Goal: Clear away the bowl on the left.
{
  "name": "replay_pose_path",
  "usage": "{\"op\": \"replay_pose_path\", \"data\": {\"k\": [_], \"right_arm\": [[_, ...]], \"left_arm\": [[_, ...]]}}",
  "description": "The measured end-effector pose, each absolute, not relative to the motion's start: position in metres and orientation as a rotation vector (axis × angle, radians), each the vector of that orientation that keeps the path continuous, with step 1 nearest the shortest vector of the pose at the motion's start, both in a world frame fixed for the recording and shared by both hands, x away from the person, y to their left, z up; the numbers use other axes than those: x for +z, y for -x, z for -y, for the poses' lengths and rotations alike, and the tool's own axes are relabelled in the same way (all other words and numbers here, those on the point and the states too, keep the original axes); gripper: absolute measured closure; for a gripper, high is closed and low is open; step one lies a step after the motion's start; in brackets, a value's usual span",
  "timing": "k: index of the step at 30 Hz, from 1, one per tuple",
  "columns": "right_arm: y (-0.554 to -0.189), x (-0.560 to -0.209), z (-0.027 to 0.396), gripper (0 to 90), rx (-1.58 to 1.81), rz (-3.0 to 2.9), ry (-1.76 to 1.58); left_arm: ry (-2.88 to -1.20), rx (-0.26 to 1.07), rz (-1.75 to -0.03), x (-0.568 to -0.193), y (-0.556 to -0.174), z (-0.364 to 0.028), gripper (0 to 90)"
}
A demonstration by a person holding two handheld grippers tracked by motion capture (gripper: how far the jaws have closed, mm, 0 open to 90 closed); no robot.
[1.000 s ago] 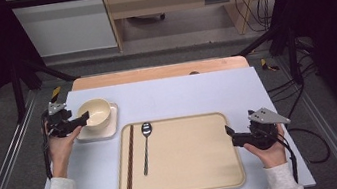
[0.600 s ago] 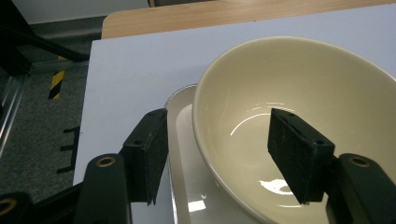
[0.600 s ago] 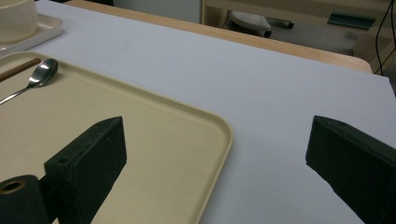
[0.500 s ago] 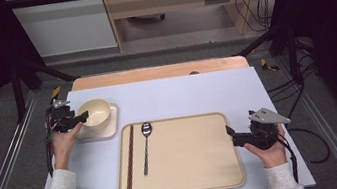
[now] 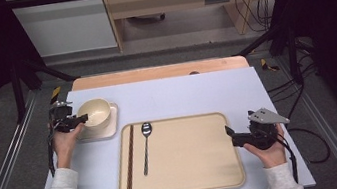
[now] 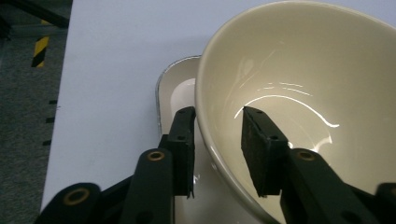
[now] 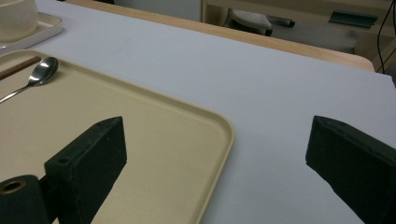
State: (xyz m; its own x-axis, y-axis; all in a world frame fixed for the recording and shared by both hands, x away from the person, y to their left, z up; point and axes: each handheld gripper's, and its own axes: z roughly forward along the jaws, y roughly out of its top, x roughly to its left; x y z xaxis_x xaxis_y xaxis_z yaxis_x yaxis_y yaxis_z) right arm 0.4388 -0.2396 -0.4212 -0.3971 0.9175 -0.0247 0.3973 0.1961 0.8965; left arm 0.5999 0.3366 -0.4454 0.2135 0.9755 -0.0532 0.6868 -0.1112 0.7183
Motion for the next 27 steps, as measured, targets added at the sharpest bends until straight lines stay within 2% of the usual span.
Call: {"op": "replay_pose_path", "data": {"k": [7,13,18,27], "right_arm": [[-0.439,-0.421,0.24,5.5,1.157,-1.894,-1.222],[-0.439,-0.421,0.24,5.6,1.153,-1.892,-1.226],[-0.439,-0.422,0.239,5.6,1.152,-1.894,-1.225],[-0.439,-0.421,0.24,5.6,1.156,-1.889,-1.229]], "left_arm": [[-1.861,0.604,-1.606,-0.442,-0.604,-0.334,77.3],[-1.821,0.597,-1.627,-0.442,-0.604,-0.334,81.4],[-1.794,0.594,-1.598,-0.438,-0.602,-0.333,82.9],[-1.79,0.672,-1.568,-0.428,-0.592,-0.329,82.1]]}}
